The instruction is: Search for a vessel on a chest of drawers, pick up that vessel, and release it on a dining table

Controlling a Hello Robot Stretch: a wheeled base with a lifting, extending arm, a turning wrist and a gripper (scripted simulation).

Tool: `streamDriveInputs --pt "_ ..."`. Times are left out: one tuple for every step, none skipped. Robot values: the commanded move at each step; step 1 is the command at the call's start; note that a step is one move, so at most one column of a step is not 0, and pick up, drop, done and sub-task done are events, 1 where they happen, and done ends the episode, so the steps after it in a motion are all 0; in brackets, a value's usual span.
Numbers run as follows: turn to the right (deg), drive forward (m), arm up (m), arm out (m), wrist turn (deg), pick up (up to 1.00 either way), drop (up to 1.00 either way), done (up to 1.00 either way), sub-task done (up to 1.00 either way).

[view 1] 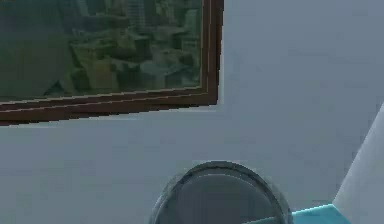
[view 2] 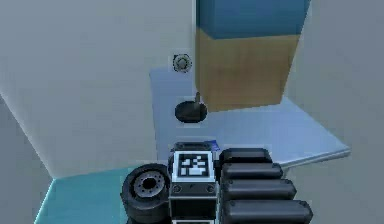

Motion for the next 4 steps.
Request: streamDriveInputs --pt "36.0 0.00 0.00 0.00 0.0 0.00 0.00 0.00 0.00" --pt "0.0 0.35 0.00 0.00 0.0 0.00 0.00 0.00 0.00" --pt "39.0 0.00 0.00 0.00 0.0 0.00 0.00 0.00 0.00" --pt "-30.0 0.00 0.00 0.00 0.0 0.00 0.00 0.00 0.00"
